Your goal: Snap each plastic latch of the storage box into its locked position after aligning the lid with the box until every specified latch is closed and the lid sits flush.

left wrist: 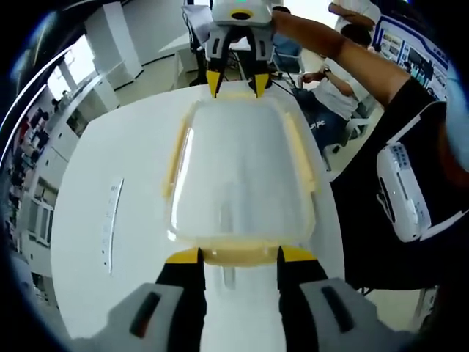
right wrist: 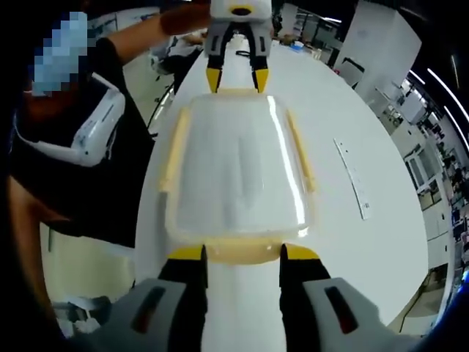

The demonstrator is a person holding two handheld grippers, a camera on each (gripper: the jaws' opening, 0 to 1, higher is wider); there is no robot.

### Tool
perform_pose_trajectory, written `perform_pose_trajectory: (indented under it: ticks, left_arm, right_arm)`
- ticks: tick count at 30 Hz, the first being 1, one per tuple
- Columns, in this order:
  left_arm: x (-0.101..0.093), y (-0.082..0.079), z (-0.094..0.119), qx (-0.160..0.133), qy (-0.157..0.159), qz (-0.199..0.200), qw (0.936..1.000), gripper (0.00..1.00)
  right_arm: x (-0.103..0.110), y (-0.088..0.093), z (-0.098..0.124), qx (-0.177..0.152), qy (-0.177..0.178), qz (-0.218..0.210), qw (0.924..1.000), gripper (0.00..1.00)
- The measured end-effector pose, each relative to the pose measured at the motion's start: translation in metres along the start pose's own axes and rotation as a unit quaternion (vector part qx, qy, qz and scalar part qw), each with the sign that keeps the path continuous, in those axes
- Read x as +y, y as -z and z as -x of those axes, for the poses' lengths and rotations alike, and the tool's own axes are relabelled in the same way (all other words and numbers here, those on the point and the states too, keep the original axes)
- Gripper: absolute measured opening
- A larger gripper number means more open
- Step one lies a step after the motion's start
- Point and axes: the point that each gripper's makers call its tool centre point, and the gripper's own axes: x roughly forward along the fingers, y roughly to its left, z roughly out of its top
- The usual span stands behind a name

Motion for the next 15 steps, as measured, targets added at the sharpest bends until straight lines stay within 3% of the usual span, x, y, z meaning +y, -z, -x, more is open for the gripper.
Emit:
perform_pose_trajectory:
  ticks: [15]
  left_arm:
    - [-0.005,0.031,-0.006,-0.008,-0.005,0.012,0.9999,0.35]
  right_arm:
    - [0.001,-0.013,-0.025,-0.001,-0.008,0.004,1.0000,0.34]
